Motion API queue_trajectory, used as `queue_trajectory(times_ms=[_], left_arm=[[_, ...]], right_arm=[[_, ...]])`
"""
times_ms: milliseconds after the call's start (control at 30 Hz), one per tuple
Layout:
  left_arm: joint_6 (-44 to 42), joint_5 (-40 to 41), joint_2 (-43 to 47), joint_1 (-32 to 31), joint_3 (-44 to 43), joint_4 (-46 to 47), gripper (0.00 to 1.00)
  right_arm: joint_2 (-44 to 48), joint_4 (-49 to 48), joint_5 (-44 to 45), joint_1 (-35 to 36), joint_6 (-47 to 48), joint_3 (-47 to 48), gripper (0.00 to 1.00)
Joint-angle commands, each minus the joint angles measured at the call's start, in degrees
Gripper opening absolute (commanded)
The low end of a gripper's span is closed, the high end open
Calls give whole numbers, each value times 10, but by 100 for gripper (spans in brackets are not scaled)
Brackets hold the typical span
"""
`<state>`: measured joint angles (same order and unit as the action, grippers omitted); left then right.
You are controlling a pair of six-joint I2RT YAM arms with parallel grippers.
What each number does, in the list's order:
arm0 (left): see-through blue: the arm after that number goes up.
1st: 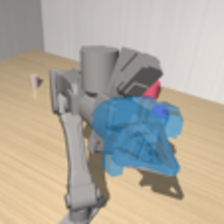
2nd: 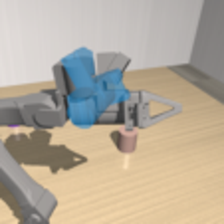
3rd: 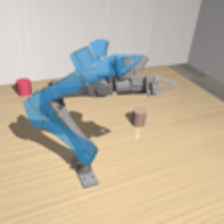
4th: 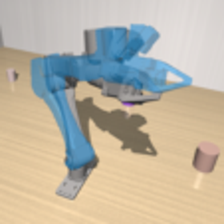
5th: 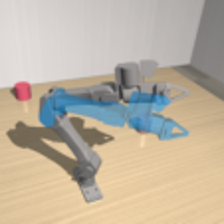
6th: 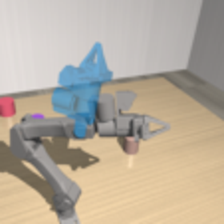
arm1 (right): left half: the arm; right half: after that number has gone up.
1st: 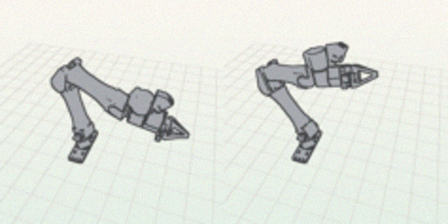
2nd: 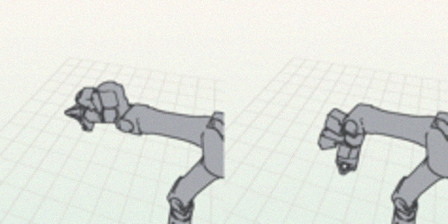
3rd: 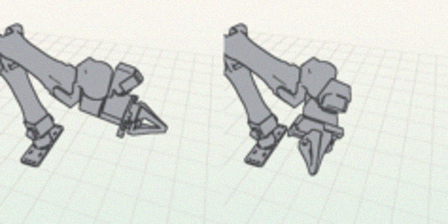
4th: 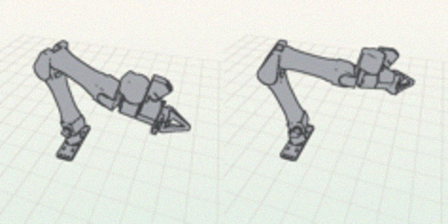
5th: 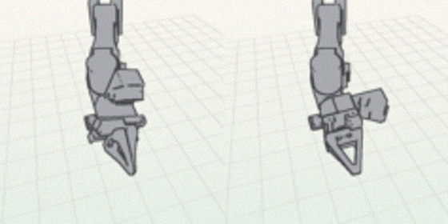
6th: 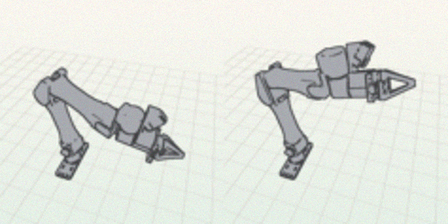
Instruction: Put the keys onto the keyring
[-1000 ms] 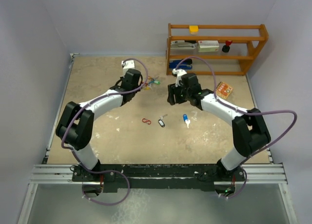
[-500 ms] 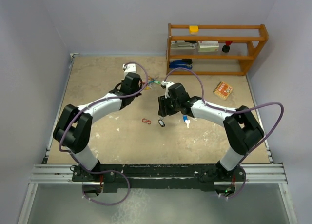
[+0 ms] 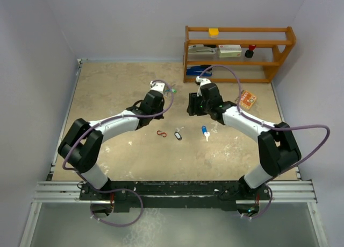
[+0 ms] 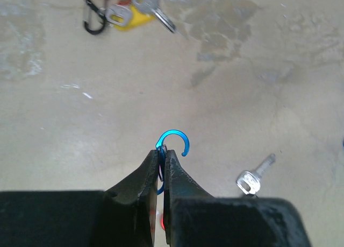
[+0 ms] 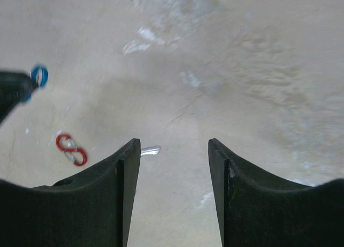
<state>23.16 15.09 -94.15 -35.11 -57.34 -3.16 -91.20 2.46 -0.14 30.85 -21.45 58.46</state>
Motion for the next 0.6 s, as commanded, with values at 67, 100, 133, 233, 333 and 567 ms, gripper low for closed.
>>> queue_trajectory(times_ms=[67, 100, 133, 233, 333, 567], left_arm=[[-4, 22, -8, -26, -32, -19, 0], [0, 34, -9, -26, -34, -21, 0], [4, 46, -8, -26, -36, -22, 0], [19, 78, -1, -26, -40, -23, 0], [28, 106, 12, -25, -41, -25, 0], [45, 141, 39, -12, -39, -22, 0]], right_arm=[[31, -14, 3, -18, 6, 9, 56], [27, -9, -1, -17, 16, 12, 56], [23, -3, -11, -14, 16, 14, 55], [6, 2, -23, 2, 8, 14, 55], [-9, 3, -34, 21, -11, 17, 55], [-42, -5, -46, 60, -58, 13, 54]])
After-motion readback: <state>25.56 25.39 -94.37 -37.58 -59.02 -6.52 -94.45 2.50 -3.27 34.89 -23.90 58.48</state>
